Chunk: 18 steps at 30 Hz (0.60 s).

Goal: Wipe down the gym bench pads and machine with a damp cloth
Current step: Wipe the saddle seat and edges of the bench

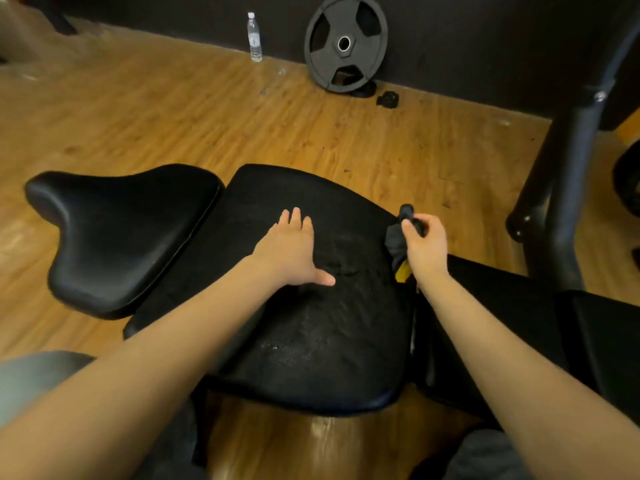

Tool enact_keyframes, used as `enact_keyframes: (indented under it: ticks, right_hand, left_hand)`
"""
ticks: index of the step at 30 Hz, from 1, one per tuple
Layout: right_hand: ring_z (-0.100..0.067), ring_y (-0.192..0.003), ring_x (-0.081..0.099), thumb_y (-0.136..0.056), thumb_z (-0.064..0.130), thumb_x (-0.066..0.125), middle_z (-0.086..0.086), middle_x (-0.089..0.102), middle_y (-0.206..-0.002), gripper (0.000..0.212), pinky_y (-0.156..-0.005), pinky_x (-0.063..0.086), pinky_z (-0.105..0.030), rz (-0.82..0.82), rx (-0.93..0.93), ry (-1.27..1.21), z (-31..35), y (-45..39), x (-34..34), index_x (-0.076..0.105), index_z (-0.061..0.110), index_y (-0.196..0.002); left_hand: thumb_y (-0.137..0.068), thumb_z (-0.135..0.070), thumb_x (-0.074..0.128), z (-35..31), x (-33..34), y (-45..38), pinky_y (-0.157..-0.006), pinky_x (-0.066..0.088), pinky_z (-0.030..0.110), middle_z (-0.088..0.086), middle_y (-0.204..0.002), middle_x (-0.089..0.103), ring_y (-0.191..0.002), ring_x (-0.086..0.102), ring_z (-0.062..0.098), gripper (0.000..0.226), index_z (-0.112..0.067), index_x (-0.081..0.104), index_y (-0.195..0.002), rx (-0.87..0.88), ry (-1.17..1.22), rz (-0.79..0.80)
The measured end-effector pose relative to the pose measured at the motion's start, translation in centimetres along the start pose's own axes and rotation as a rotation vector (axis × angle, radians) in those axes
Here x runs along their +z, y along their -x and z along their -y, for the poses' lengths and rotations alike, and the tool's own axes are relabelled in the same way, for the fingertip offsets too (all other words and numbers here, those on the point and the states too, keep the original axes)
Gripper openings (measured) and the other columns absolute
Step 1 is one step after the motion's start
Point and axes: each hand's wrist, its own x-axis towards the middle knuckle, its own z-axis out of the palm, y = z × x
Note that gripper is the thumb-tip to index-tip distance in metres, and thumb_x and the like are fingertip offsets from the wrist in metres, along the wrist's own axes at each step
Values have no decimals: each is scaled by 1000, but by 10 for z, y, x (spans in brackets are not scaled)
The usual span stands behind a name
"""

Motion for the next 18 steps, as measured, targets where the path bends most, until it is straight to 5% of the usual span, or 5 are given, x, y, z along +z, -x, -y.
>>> enact_keyframes:
  ticks: [4,10,15,18]
  right_hand:
    - [-23,-130,37,-85,27,68,-9,43,-138,57,-111,29,-35,164,-335,388,-21,8,20,45,8,-134]
    - [-19,-130,39,-94,15,53,-7,46,-138,40,-108,26,-24,80,-252,267,-26,-9,17,48,10,-133]
    - [-30,-105,56,-97,20,48,-16,60,-112,29,-78,39,-27,-127,-19,227,-7,-25,31,55,2,-117]
    - [-37,-97,57,-97,22,46,-23,61,-106,30,-67,34,-29,-70,-35,398,21,-42,55,56,-3,-109]
  left_hand:
    - [-83,-61,56,3,-13,-9,-117,6,36,14,-158,-10,-146,-9,27,106,-5,-3,-151,65,-2,-136]
    - [-79,-65,57,51,-3,-6,-118,7,40,18,-157,-13,-146,-9,31,114,-2,-7,-150,-109,-70,34]
    - [-75,-62,65,54,21,-11,-117,13,39,17,-156,-16,-146,-9,30,122,-1,-11,-149,-145,25,88]
    - [-75,-62,65,57,26,-12,-117,11,38,17,-156,-16,-146,-10,29,122,-1,-11,-149,-128,39,51]
